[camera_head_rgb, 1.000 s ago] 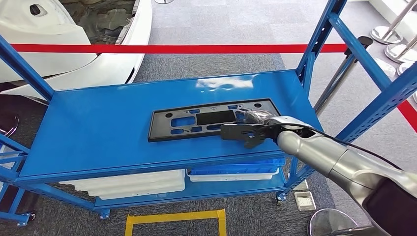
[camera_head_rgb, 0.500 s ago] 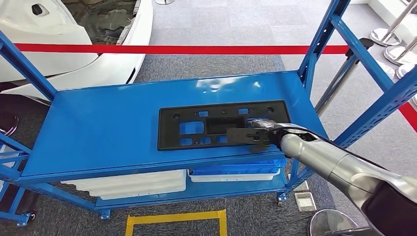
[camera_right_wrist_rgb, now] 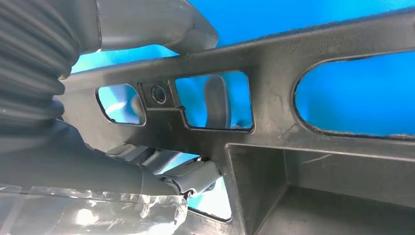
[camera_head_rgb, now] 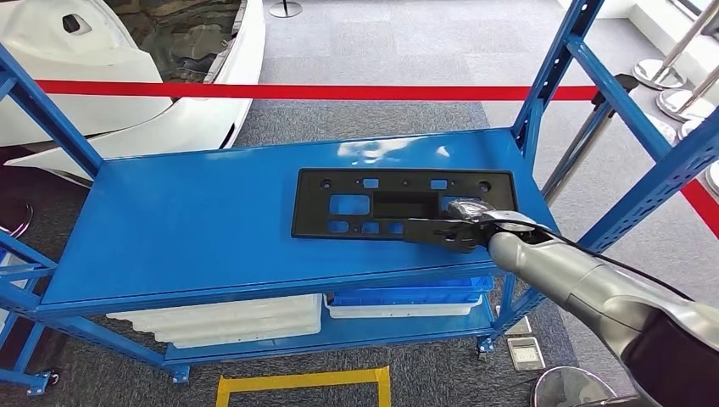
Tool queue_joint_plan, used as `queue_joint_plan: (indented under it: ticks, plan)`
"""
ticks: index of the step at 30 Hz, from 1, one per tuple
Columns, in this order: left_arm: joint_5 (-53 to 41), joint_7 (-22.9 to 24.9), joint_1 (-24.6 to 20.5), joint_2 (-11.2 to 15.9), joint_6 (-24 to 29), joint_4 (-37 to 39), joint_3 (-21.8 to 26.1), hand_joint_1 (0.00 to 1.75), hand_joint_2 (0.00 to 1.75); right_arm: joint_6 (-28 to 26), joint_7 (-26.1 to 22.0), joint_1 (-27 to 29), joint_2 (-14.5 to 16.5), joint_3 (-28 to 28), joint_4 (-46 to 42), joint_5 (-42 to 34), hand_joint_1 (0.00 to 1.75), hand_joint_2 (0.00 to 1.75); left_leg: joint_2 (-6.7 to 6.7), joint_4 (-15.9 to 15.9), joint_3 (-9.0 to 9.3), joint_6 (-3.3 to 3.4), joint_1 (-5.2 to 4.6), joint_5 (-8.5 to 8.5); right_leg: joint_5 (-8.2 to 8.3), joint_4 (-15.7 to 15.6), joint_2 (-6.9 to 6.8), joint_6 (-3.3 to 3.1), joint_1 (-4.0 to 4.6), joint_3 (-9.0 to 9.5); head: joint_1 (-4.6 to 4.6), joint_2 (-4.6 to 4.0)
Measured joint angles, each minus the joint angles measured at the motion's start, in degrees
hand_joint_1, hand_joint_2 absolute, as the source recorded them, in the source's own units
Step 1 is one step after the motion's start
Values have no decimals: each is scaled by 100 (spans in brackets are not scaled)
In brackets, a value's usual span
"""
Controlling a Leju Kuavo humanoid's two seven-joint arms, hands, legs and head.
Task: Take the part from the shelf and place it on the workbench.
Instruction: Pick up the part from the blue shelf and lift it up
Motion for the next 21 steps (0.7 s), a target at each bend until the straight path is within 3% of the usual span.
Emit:
queue_joint_plan:
  ticks: [6, 12, 16, 21]
  plan:
    - [21, -46, 1, 0, 16, 0, -92, 0, 0, -541, 44, 60, 45, 207, 148, 964, 175, 175, 0, 0, 8, 2, 0, -1, 0, -1, -1, 1, -3, 5, 1, 0]
    - [105, -120, -1, 0, 31, 0, -187, 0, 0, -1094, -56, 146, 47, 260, 124, 1121, 175, 175, 1, 0, 10, 5, 0, -4, 0, -3, 1, 1, -2, 6, 3, 0]
    - [220, -346, 0, 2, 123, 0, -270, 0, 0, -2007, -602, 523, 31, -57, -292, 692, 175, 175, -1, 0, 0, 8, 1, -6, -1, -3, -2, 1, -2, -1, 11, 0]
    - [356, -518, -1, 10, 280, 0, -335, 0, 0, -2801, -1507, 1211, 38, -929, -1614, -502, 175, 175, -6, -1, -17, 8, 6, -7, -7, -3, -8, -4, -2, -18, 5, 0]
